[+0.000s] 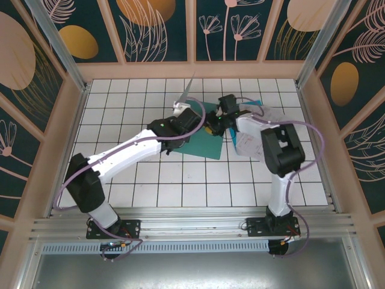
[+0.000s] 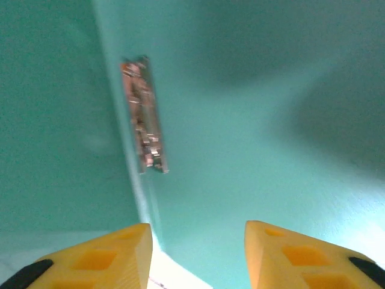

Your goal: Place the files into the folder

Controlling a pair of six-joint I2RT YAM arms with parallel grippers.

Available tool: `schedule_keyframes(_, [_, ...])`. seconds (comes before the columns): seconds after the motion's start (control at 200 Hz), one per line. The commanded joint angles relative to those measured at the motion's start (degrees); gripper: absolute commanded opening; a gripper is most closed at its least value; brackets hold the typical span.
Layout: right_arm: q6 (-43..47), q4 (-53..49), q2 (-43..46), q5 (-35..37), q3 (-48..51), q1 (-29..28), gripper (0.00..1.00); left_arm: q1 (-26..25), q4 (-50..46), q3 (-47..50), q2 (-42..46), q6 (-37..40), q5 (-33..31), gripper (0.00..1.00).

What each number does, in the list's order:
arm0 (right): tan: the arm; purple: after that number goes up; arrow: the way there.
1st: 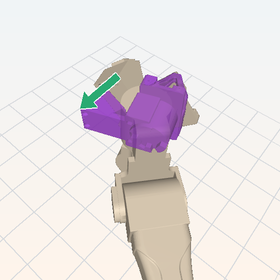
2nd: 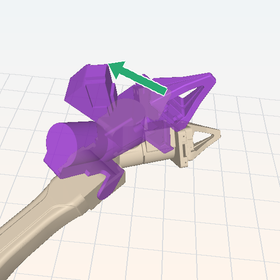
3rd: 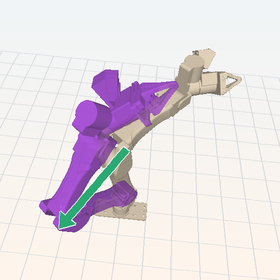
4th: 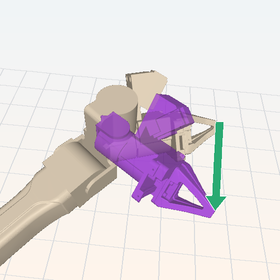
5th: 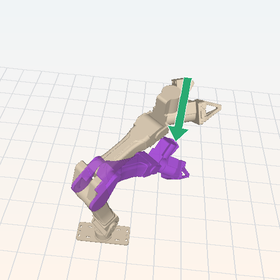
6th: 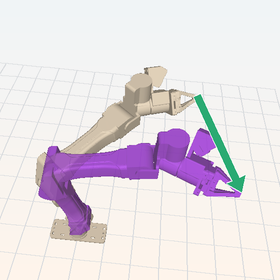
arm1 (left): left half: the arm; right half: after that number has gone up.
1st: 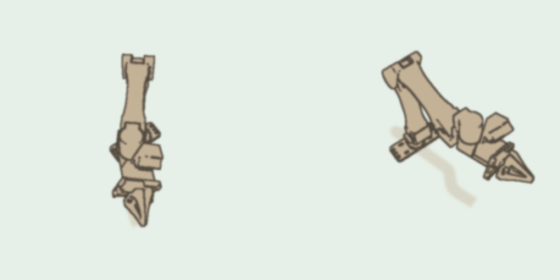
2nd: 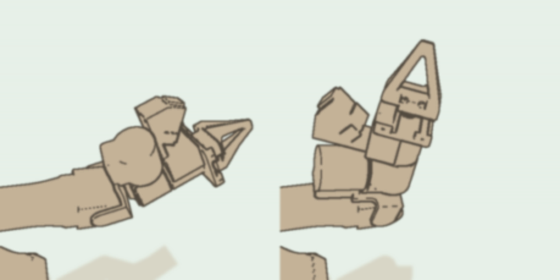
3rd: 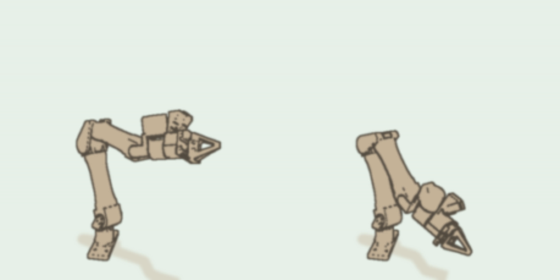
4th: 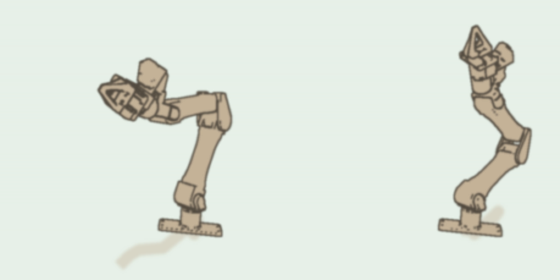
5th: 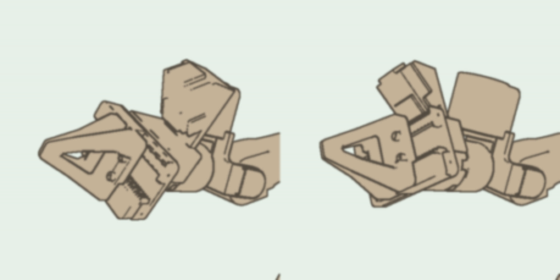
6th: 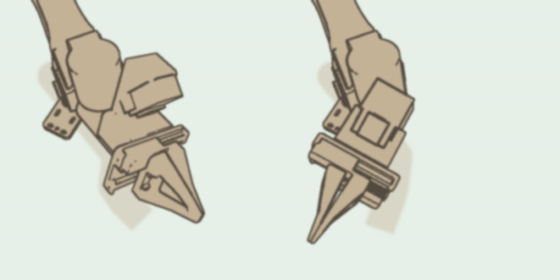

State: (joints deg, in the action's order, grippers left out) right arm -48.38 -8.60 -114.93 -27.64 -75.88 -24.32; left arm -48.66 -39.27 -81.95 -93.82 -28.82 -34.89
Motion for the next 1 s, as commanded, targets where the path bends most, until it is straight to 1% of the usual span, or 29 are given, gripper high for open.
schedule_keyframes(0.0, [0.70, -4.71, -4.08, 3.86, -3.71, -0.67, 0.42, 3.13, -1.31, 2.00, 3.54, -4.56, 1.28, 0.00])
schedule_keyframes(0.1, [1.80, -7.31, -6.46, 4.22, -3.98, -0.74, 0.40, 5.88, -2.62, 3.39, 5.95, -6.86, 1.57, 0.00])
schedule_keyframes(0.205, [2.37, -7.49, -6.48, 4.44, -1.73, -0.87, 0.38, 8.56, -3.83, 5.14, 8.39, -9.15, 1.41, 0.00])
schedule_keyframes(0.275, [2.52, -7.18, -6.18, 4.02, -0.09, -0.92, 0.38, 11.27, -5.13, 6.50, 9.63, -11.04, 1.48, 0.00])
schedule_keyframes(0.37, [3.07, -6.95, -5.77, 3.48, 1.48, -0.99, 0.38, 17.32, -6.75, 9.07, 11.18, -13.68, 2.14, 0.00])
schedule_keyframes(0.425, [3.78, -7.00, -5.62, 2.84, 2.00, -1.04, 0.38, 22.27, -7.94, 10.18, 11.65, -15.38, 3.84, 0.00])
schedule_keyframes(0.445, [4.11, -6.96, -5.53, 2.69, 2.06, -1.08, 0.38, 24.25, -8.41, 10.58, 11.77, -16.01, 4.76, 0.02])
schedule_keyframes(0.475, [4.65, -7.28, -5.50, 2.51, 2.05, -1.09, 0.38, 27.27, -9.14, 11.08, 11.88, -17.20, 6.29, 0.10])
schedule_keyframes(0.505, [5.19, -7.64, -5.53, 2.42, 2.05, -1.17, 0.38, 30.32, -9.64, 11.61, 12.06, -18.38, 7.82, 0.21])
schedule_keyframes(0.535, [5.73, -7.93, -5.51, 2.36, 2.09, -1.27, 0.38, 32.89, -9.78, 12.32, 12.43, -19.67, 9.53, 0.36])
schedule_keyframes(0.615, [6.82, -8.38, -5.27, 2.26, 2.15, -1.35, 0.38, 39.15, -8.72, 14.45, 14.29, -22.90, 14.21, 0.57])
schedule_keyframes(0.656, [7.17, -8.41, -4.98, 2.16, 2.19, -1.35, 0.38, 41.08, -8.21, 14.89, 15.22, -24.25, 15.51, 0.65])
schedule_keyframes(0.691, [7.50, -8.53, -4.73, 2.24, 2.16, -1.37, 0.38, 42.02, -8.34, 14.45, 15.78, -25.32, 15.63, 0.69])
schedule_keyframes(0.741, [8.10, -8.71, -4.39, 2.24, 1.89, -1.35, 0.38, 42.18, -8.78, 12.70, 16.01, -25.87, 15.11, 0.71])
schedule_keyframes(0.826, [9.13, -8.75, -3.85, 1.74, 1.03, -1.35, 0.38, 42.21, -9.54, 8.87, 15.19, -25.42, 15.45, 0.72])
schedule_keyframes(0.906, [10.30, -9.04, -3.09, 1.05, -0.53, -1.42, 0.40, 42.16, -9.60, 5.18, 13.27, -23.56, 18.37, 0.69])
schedule_keyframes(0.996, [11.96, -9.64, -0.94, 1.52, -2.91, -1.36, 0.46, 42.03, -8.43, 2.68, 11.33, -21.75, 23.44, 0.65])
